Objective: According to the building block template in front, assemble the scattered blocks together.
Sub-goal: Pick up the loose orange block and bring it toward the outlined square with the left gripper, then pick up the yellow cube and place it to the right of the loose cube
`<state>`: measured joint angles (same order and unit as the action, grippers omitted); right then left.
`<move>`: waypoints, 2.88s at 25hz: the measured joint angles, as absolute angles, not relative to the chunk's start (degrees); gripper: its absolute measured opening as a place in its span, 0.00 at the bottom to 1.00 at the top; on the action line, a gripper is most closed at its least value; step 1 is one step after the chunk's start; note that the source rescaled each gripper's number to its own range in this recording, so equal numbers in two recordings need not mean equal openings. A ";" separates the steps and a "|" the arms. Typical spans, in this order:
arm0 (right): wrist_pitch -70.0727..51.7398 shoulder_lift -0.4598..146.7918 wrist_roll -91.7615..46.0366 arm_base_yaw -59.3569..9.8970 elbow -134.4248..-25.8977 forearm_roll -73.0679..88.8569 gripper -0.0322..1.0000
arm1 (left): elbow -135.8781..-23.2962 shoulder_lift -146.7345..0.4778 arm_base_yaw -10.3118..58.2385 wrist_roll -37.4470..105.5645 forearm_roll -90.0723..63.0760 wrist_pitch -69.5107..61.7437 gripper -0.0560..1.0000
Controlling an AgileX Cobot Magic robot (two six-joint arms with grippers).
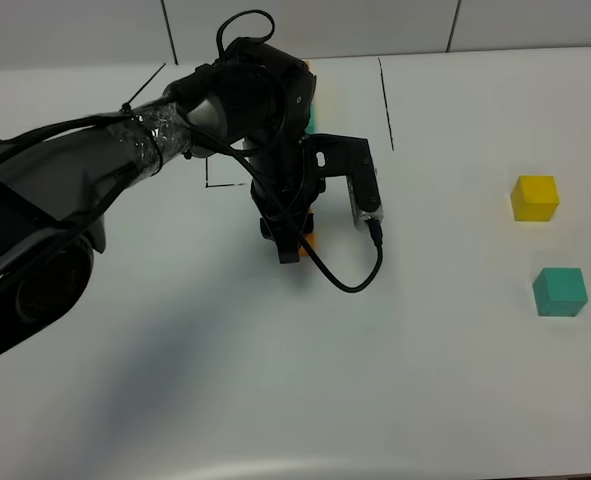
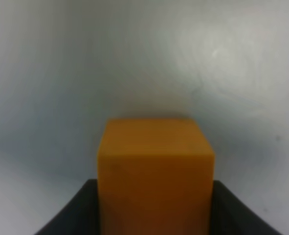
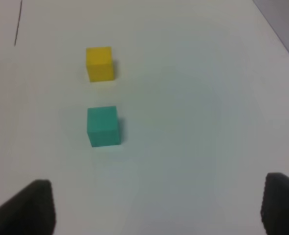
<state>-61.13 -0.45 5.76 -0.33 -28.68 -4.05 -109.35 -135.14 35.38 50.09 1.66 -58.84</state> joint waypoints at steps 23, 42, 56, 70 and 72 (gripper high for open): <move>-61.13 -0.45 5.76 -0.33 -28.68 -3.99 0.73 | -110.05 -127.22 35.07 40.07 1.77 -59.98 1.00; -61.13 -0.45 5.76 -0.33 -28.68 -3.92 0.73 | -89.16 -101.95 10.25 15.06 0.89 -54.47 1.00; -61.13 -0.45 5.76 -0.33 -28.68 -3.90 0.73 | -60.94 -64.77 7.29 5.65 0.78 -49.82 1.00; -61.13 -0.45 5.76 -0.33 -28.68 -3.90 0.73 | -40.06 -29.69 8.63 2.19 0.00 -51.26 1.00; -61.13 -0.45 5.76 -0.33 -28.68 -3.90 0.73 | -37.75 -25.86 8.63 1.20 0.00 -51.94 0.99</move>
<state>-61.13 -0.45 5.76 -0.33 -28.68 -3.90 -37.75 -25.86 8.63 1.20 0.00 -51.94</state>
